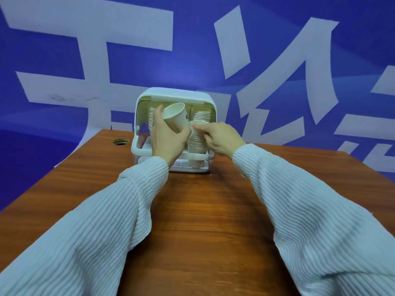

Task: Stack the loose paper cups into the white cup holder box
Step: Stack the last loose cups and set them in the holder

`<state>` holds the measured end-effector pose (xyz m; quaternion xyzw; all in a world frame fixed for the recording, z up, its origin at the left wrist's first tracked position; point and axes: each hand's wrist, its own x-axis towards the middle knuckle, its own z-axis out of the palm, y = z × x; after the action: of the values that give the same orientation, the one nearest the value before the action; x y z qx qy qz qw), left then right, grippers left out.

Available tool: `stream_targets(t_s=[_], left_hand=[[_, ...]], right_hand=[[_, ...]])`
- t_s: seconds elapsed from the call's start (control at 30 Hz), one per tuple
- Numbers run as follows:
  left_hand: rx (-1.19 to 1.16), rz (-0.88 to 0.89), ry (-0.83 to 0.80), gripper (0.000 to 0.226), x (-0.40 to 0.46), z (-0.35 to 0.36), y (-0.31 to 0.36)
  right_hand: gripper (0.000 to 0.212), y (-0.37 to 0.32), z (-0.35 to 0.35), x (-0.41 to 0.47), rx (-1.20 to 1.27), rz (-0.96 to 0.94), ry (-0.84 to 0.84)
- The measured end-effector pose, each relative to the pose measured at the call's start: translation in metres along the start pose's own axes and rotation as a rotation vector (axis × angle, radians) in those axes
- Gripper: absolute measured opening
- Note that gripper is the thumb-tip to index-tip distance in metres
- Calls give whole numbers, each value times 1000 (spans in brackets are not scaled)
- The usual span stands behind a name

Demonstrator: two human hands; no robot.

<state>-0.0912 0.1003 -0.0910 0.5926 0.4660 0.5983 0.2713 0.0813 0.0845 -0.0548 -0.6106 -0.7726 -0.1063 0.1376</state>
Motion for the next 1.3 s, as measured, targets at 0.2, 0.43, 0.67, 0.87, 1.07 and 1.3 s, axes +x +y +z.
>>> stream_targets(t_s=[0.2, 0.43, 0.67, 0.87, 1.07, 1.3], left_hand=[[-55, 40, -31, 97, 30, 11, 20], [111, 110, -124, 90, 42, 36, 27], [496, 73, -307, 82, 33, 53, 18], [416, 17, -329, 65, 34, 51, -1], [353, 28, -461, 82, 31, 46, 1], [392, 32, -332, 89, 41, 14, -13]], right_hand=[[53, 12, -1, 0, 177, 22, 81], [49, 20, 8, -18, 296, 181, 280], [48, 29, 6, -26, 363, 231, 311], [54, 32, 16, -23, 513, 325, 261], [40, 9, 37, -19, 557, 363, 131], [52, -20, 42, 5, 624, 327, 132]])
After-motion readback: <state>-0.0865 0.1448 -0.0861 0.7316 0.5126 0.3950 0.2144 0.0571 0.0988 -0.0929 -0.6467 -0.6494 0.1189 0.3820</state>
